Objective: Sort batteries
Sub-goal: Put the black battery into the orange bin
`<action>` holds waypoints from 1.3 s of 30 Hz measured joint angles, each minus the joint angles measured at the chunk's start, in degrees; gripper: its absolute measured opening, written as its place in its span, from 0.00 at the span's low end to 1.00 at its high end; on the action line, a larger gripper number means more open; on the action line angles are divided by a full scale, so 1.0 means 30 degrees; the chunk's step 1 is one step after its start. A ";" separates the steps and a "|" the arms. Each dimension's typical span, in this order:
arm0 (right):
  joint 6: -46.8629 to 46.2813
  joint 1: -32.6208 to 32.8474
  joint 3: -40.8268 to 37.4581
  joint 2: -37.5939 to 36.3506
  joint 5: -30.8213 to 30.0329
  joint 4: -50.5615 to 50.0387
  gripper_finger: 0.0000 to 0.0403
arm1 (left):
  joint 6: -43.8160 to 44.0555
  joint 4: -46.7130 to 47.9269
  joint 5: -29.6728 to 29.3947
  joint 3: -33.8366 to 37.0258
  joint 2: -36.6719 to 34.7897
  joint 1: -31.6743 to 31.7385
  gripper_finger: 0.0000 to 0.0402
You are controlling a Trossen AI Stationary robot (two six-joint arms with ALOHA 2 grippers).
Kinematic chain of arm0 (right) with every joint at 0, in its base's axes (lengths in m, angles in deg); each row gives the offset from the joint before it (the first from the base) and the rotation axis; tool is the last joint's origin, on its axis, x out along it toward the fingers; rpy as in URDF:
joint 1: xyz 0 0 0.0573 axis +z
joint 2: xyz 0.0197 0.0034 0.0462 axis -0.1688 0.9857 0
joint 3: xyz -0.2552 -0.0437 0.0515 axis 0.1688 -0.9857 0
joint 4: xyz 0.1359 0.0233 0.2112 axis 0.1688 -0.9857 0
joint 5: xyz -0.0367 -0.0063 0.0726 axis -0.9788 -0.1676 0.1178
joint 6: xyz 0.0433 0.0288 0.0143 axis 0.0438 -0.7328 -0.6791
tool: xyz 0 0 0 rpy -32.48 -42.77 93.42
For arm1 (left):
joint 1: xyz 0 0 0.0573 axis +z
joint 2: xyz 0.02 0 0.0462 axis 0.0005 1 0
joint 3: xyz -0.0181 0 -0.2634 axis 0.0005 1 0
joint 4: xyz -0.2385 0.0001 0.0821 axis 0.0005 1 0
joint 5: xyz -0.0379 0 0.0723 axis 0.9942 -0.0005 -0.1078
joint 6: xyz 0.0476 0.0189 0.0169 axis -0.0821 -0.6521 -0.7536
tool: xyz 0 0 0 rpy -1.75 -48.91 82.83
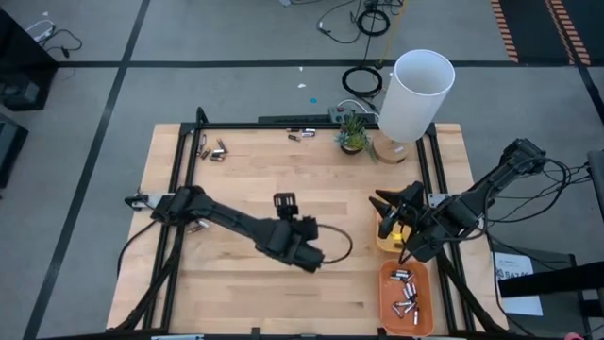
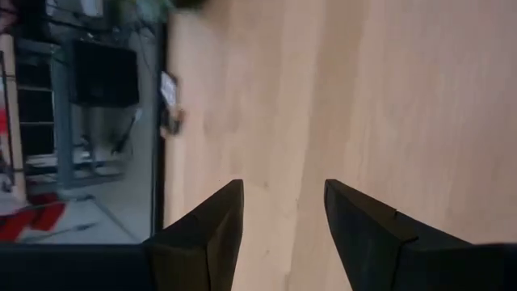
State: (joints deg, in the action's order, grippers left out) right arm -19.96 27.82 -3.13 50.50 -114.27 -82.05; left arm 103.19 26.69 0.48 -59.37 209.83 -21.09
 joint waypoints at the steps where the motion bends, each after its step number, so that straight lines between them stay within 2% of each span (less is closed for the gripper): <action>1: 0.0004 -0.0133 0.0000 0.0000 0.0000 0.0007 0.33 | -0.0716 -0.0010 0.0441 0.0452 -0.0012 -0.0133 0.46; 4: 0.0015 -0.0725 0.0000 -0.0007 -0.0095 0.0013 0.33 | -0.2746 0.0049 0.1055 0.2486 -0.0287 -0.0355 0.46; 9: 0.0281 -0.1774 0.0000 0.0112 0.0218 0.0312 0.33 | -0.2193 -0.0045 0.1168 0.6662 -0.3240 -0.0097 0.46; 12: 0.2582 -0.2423 0.0000 0.0353 0.1337 0.1561 0.33 | -0.0258 -0.0180 0.1212 0.9458 -0.6117 0.0107 0.46; 16: 0.7824 -0.3492 0.0000 0.1018 0.3177 0.4965 0.33 | 0.3541 -0.0481 0.1282 1.2799 -1.0988 0.0028 0.46; 18: 1.0367 -0.4165 0.0000 0.1608 0.4573 0.7237 0.33 | 0.5787 -0.1370 0.2278 1.4343 -1.3195 -0.0381 0.46; 21: 1.3339 -0.5141 0.0000 0.2547 0.7771 1.0304 0.33 | 0.7904 -0.2979 0.4042 1.6156 -1.5928 -0.1367 0.46; 23: 1.4425 -0.5517 0.0007 0.3197 0.8750 1.1586 0.33 | 0.8778 -0.3259 0.5375 1.6949 -1.7151 -0.2021 0.46; 29: 1.5576 -0.5993 0.0007 0.4760 0.8943 1.2764 0.33 | 1.0834 -0.2696 0.9078 1.8352 -1.8119 -0.3366 0.46; 33: 1.5926 -0.6204 0.0007 0.5557 0.8912 1.2586 0.33 | 1.2529 -0.3029 1.0666 2.0516 -1.7721 -0.3865 0.46; 35: 1.5512 -0.6243 0.0007 0.5643 0.9270 1.1931 0.33 | 1.3044 -0.3153 1.2095 2.2016 -1.7412 -0.3880 0.46; 37: 1.4965 -0.6232 0.0007 0.5720 0.9909 1.1090 0.33 | 1.2181 -0.3665 1.2956 2.3314 -1.7195 -0.3885 0.46; 39: 1.4410 -0.6218 0.0007 0.5741 1.0156 1.0499 0.33 | 1.0936 -0.4229 1.3027 2.4294 -1.7014 -0.3884 0.46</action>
State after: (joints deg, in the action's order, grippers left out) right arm 23.27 9.16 -3.11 67.72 -83.81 -50.55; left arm 136.00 14.01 39.56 13.51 158.79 -32.75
